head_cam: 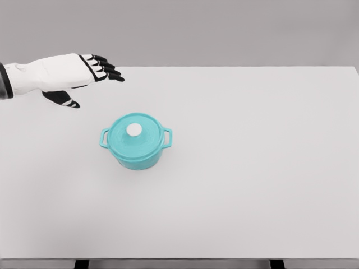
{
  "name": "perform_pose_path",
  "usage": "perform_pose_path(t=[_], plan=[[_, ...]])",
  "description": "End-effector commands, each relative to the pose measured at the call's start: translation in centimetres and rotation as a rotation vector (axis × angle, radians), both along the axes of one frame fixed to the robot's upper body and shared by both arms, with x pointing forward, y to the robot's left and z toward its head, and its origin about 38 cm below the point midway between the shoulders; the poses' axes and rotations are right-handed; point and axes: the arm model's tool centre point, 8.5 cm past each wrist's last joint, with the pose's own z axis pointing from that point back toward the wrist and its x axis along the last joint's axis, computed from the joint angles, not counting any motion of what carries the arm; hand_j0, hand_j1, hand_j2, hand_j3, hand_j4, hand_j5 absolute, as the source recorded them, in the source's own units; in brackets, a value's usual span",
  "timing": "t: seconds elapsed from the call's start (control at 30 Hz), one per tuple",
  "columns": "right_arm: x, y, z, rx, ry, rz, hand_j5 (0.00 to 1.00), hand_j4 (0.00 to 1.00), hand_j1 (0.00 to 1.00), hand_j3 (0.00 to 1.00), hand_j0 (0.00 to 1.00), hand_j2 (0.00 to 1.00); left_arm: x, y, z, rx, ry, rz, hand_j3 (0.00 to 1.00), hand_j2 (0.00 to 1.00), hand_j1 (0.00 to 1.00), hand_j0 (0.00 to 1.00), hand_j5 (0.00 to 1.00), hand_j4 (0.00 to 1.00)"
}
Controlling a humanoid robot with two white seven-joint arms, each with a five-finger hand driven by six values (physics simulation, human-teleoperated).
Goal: Open the lid of the pot with left arm
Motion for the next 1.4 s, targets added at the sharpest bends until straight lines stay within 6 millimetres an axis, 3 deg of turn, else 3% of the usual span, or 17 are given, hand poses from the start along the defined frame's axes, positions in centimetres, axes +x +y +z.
perform_pose_path(t=[0.0, 0.03, 0.1, 0.27, 0.5, 0.97, 1.13, 1.2, 1.27, 1.37], plan=[[0.0, 0.0, 0.0, 0.0, 0.0, 0.0, 1.0, 1.0, 1.0, 1.0, 1.0, 1.0, -0.5, -5.9, -3.6, -0.022, 0.086, -0.138, 1.0, 1.0, 1.0, 1.0, 1.0, 1.0], [0.0, 0.0, 0.0, 0.0, 0.001, 0.0, 1.0, 1.0, 1.0, 1.0, 1.0, 1.0, -0.7, -8.4, -4.6, -0.014, 0.11, -0.194, 1.0, 1.0, 1.0, 1.0, 1.0, 1.0], [0.0, 0.0, 0.0, 0.0, 0.0, 0.0, 1.0, 1.0, 1.0, 1.0, 1.0, 1.0, -1.0, -9.5, -5.6, -0.01, 0.136, -0.219, 1.0, 1.0, 1.0, 1.0, 1.0, 1.0], [0.0, 0.0, 0.0, 0.0, 0.0, 0.0, 1.0, 1.0, 1.0, 1.0, 1.0, 1.0, 0.3, -7.3, -7.7, 0.037, 0.178, -0.136, 1.0, 1.0, 1.0, 1.0, 1.0, 1.0], [0.0, 0.0, 0.0, 0.0, 0.0, 0.0, 1.0, 1.0, 1.0, 1.0, 1.0, 1.0, 0.0, -7.6, -8.7, 0.072, 0.192, -0.15, 0.99, 0.99, 0.99, 0.99, 0.99, 0.99], [0.0, 0.0, 0.0, 0.0, 0.0, 0.0, 1.0, 1.0, 1.0, 1.0, 1.0, 1.0, -1.0, -6.0, -6.9, 0.115, 0.15, -0.153, 0.92, 0.92, 0.92, 0.92, 0.92, 0.92], [0.0, 0.0, 0.0, 0.0, 0.0, 0.0, 1.0, 1.0, 1.0, 1.0, 1.0, 1.0, -1.2, -6.1, -7.1, 0.117, 0.153, -0.159, 0.8, 0.8, 0.8, 0.8, 0.8, 0.8], [0.0, 0.0, 0.0, 0.0, 0.001, 0.0, 1.0, 1.0, 1.0, 1.0, 1.0, 1.0, -1.2, -6.1, -7.0, 0.116, 0.152, -0.159, 0.71, 0.71, 0.71, 0.71, 0.71, 0.71], [0.0, 0.0, 0.0, 0.0, 0.0, 0.0, 1.0, 1.0, 1.0, 1.0, 1.0, 1.0, -1.2, -6.1, -7.1, 0.117, 0.153, -0.159, 0.52, 0.52, 0.52, 0.52, 0.52, 0.52], [0.0, 0.0, 0.0, 0.0, 0.0, 0.0, 1.0, 1.0, 1.0, 1.0, 1.0, 1.0, -1.2, -6.1, -7.0, 0.117, 0.152, -0.158, 0.44, 0.44, 0.44, 0.44, 0.44, 0.44]])
